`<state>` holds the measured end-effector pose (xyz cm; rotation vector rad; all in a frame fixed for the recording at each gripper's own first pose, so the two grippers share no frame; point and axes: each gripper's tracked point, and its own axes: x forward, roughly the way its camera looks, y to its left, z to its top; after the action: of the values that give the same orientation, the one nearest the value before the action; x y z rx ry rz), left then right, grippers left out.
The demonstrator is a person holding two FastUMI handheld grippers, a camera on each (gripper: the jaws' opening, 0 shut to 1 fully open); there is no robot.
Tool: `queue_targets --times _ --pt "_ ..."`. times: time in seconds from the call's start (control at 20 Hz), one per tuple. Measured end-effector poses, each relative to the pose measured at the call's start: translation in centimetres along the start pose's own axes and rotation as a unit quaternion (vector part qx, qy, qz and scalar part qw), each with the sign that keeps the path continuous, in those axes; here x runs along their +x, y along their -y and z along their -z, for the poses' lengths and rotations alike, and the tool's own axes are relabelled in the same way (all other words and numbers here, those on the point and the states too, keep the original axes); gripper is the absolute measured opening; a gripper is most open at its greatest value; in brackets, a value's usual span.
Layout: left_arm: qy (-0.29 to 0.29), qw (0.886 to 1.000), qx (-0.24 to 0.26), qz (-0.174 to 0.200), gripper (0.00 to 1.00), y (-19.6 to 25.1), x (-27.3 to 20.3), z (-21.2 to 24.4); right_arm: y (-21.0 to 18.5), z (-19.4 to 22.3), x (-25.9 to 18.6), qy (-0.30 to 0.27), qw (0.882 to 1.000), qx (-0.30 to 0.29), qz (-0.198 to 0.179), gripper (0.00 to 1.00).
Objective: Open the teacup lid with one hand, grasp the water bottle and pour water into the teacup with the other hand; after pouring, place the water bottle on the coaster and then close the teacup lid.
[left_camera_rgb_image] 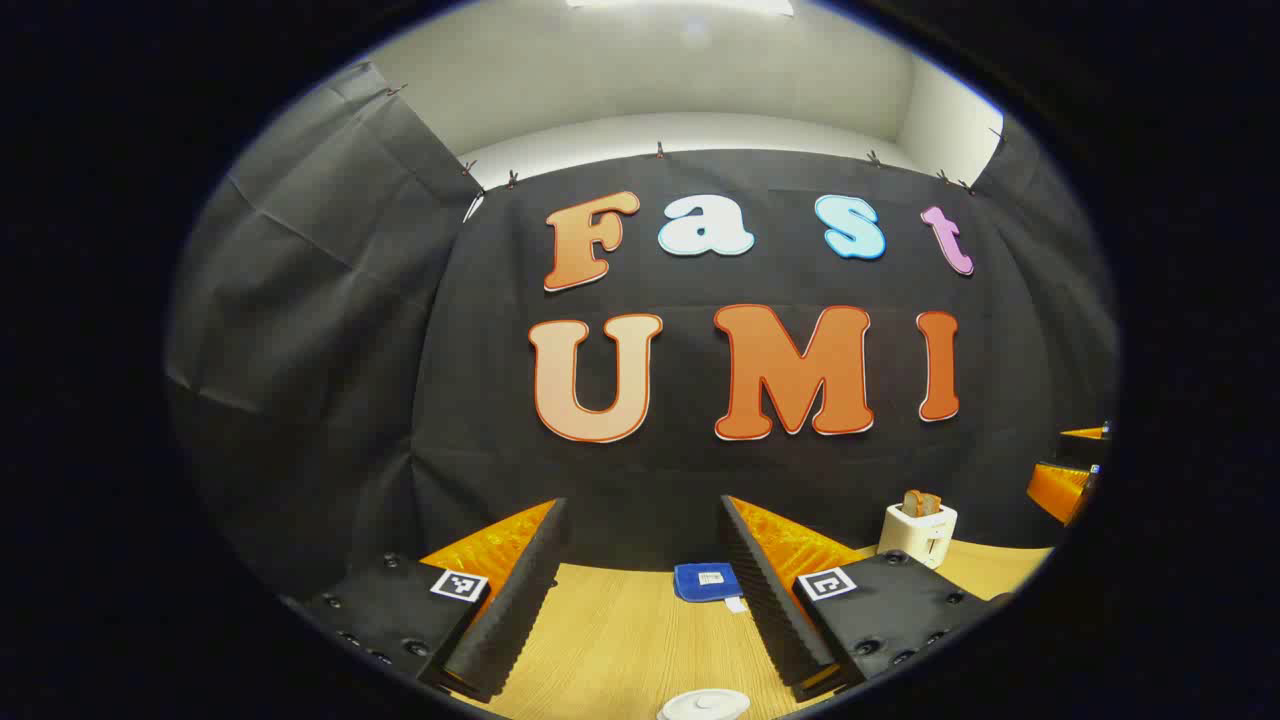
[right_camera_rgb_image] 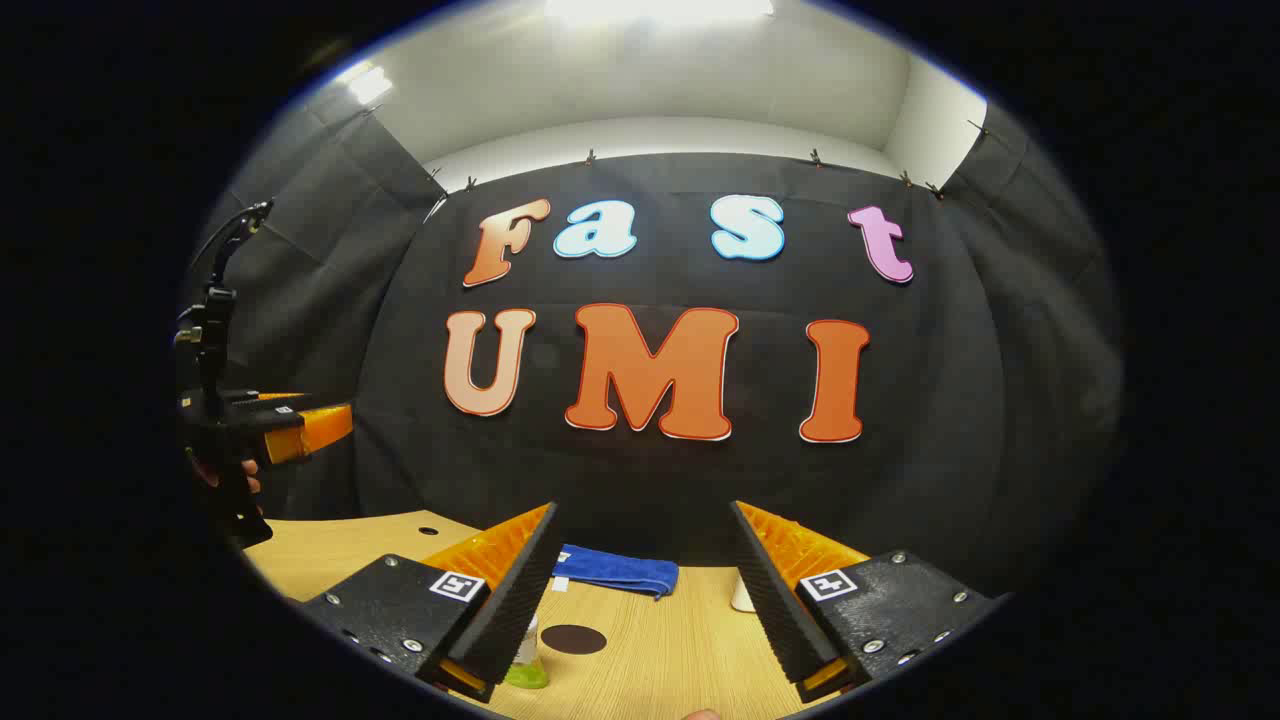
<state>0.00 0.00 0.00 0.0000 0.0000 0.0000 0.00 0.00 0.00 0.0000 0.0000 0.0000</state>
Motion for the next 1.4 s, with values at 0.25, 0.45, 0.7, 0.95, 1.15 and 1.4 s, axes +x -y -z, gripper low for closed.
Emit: queue_targets --times 0.25,0.45,0.7,0.95,1.15,1.4 --pt "-0.012 1.0 -0.002 0.0 0.97 -0.3 0.4 0.7 -1.4 0.7 0.5 -0.011 1.0 0.011 -0.027 0.99" --pt "-0.019 1.0 -0.001 0.003 0.95 -0.4 0.5 1.2 -1.4 1.0 0.9 -0.013 1.0 0.002 -0.027 0.99" --pt "-0.019 1.0 -0.006 0.0 0.98 -0.6 0.6 1.5 -1.4 1.3 1.2 -0.008 1.0 -0.017 -0.018 0.99" --pt "-0.033 0.999 -0.011 0.019 0.95 -0.1 0.4 2.7 -1.1 2.0 1.2 -0.009 1.0 -0.014 -0.014 0.99" --pt "-0.052 0.998 0.0 0.041 0.97 0.2 -0.2 4.7 -1.8 3.8 1.2 -0.028 0.999 -0.015 -0.029 0.99" --pt "-0.095 0.992 -0.004 0.079 0.95 1.7 -1.1 8.6 -3.2 6.0 1.0 -0.051 0.997 -0.01 -0.055 0.99"
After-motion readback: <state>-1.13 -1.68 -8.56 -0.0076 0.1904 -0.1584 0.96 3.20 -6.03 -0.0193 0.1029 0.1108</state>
